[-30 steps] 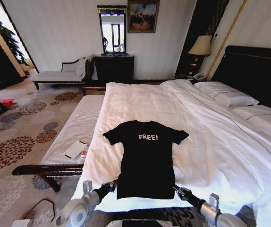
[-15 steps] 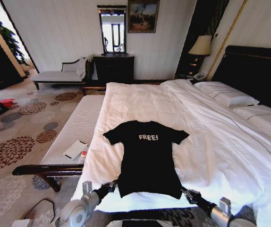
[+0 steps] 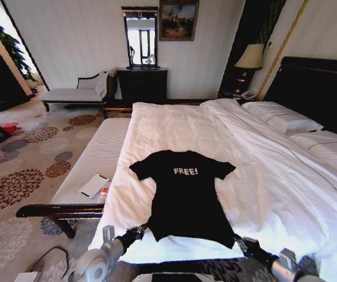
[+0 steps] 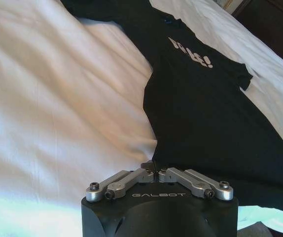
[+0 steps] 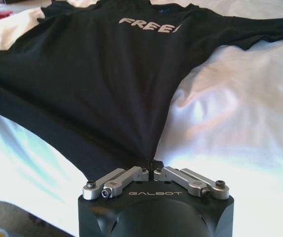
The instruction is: Fold the clothes on the bed.
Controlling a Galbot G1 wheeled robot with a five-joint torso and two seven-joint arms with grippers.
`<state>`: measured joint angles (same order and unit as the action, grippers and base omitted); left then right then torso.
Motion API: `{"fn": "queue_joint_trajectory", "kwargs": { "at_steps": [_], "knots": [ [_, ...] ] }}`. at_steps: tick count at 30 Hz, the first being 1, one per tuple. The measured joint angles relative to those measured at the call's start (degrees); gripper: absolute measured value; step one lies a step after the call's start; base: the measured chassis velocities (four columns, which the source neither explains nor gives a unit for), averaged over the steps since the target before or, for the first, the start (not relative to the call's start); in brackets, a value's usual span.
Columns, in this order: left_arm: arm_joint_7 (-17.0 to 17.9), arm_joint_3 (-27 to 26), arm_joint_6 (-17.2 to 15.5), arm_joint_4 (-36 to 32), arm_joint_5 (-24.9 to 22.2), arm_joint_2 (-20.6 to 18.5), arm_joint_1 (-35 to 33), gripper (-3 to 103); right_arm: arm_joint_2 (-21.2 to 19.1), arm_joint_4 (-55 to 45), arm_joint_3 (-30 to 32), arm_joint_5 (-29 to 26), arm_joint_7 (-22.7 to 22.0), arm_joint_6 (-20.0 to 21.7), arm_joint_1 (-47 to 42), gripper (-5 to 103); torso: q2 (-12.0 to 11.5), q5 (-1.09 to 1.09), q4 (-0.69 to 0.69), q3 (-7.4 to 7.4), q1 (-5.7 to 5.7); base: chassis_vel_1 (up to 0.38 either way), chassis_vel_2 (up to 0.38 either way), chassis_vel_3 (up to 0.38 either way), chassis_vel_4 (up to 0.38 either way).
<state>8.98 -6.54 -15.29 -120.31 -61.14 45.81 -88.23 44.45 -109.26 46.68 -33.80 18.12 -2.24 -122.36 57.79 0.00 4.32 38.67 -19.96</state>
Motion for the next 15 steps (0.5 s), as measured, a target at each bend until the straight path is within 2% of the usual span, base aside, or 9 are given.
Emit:
{"fn": "queue_joint_trajectory", "kwargs": {
  "at_steps": [2,4,7,10,13,15],
  "knots": [
    [0.02,0.11,0.01,0.00,0.10,-0.01,0.01,0,0.17,-0.10,0.64,0.75,-0.09,-0.15,-0.53,0,0.00,-0.01,0.00,0.00,0.00,0.000,0.000,0.000,0.000],
    [0.24,0.00,0.07,-0.10,0.25,-0.24,-0.02,0,0.24,0.03,1.75,1.32,-0.20,-0.34,-1.20,10,0.00,0.00,0.04,0.00,0.00,0.000,0.000,0.000,0.000],
    [0.24,-0.30,0.08,-0.34,0.25,-0.38,-0.30,0,0.16,0.41,2.82,1.40,-0.21,-0.63,-1.27,16,0.00,-0.01,0.01,0.00,0.00,0.000,0.000,0.000,0.000],
    [0.20,-0.73,0.12,-0.66,0.34,-0.44,-0.80,0,0.04,0.78,3.87,0.41,-0.21,-0.76,-1.24,32,0.00,-0.01,-0.02,0.00,0.00,0.000,0.000,0.000,0.000],
    [0.19,-0.83,0.16,-0.69,0.42,-0.39,-0.92,0,0.23,0.63,3.84,0.18,-0.03,-0.76,-1.55,37,0.00,0.00,-0.01,0.00,0.00,0.000,0.000,0.000,0.000],
    [0.25,-0.90,0.21,-0.83,0.43,-0.21,-0.93,0,0.87,0.84,2.79,1.74,0.93,-1.37,-1.36,48,0.00,0.00,0.00,0.00,0.00,0.000,0.000,0.000,0.000]
  ]
}}
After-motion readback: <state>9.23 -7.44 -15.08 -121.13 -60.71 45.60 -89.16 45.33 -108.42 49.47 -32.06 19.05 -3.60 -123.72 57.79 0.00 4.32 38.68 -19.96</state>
